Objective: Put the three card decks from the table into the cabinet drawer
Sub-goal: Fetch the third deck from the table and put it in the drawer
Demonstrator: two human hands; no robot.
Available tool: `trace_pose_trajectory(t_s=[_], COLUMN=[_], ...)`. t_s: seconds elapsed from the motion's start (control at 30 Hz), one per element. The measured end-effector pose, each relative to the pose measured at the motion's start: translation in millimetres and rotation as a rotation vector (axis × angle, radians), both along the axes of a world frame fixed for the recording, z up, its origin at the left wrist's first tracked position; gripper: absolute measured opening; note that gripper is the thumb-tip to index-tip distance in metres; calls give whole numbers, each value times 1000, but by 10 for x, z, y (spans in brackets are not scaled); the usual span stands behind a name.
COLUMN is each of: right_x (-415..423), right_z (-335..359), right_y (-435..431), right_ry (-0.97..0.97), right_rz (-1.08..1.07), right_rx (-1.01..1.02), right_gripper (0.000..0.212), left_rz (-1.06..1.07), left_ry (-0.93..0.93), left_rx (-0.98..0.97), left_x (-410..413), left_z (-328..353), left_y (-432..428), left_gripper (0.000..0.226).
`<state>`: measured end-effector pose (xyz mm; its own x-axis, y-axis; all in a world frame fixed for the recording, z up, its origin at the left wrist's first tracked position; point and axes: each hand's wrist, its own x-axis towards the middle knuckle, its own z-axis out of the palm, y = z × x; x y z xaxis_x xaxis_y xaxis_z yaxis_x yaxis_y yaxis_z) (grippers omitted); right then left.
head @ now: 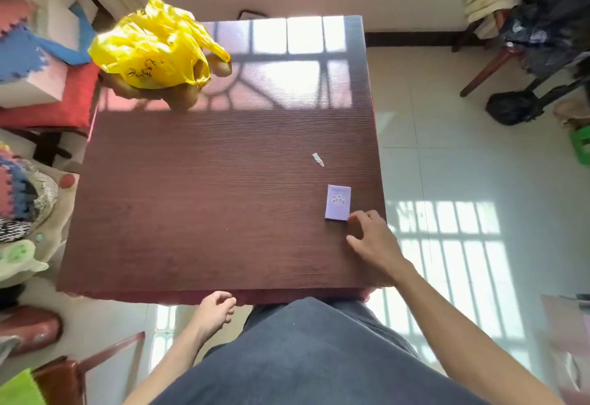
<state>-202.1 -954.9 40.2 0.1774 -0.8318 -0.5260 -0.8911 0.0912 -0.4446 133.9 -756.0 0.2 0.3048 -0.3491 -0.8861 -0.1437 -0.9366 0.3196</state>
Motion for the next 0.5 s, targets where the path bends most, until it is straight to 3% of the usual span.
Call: trace_pose_trajectory(t_s=[0.2,0.5], right_x=[385,423], right_z=[-103,-262], right_y=[-522,-605], right_ry=[275,300], right_rz=[360,383], right_rx=[-63,-102], right_gripper=[93,88], left_rz=[77,89], left_ry=[17,-5], left_rx=[-57,-73], left_x=[34,-66], left_z=[65,137], left_y=[-71,72], left_gripper=[9,13])
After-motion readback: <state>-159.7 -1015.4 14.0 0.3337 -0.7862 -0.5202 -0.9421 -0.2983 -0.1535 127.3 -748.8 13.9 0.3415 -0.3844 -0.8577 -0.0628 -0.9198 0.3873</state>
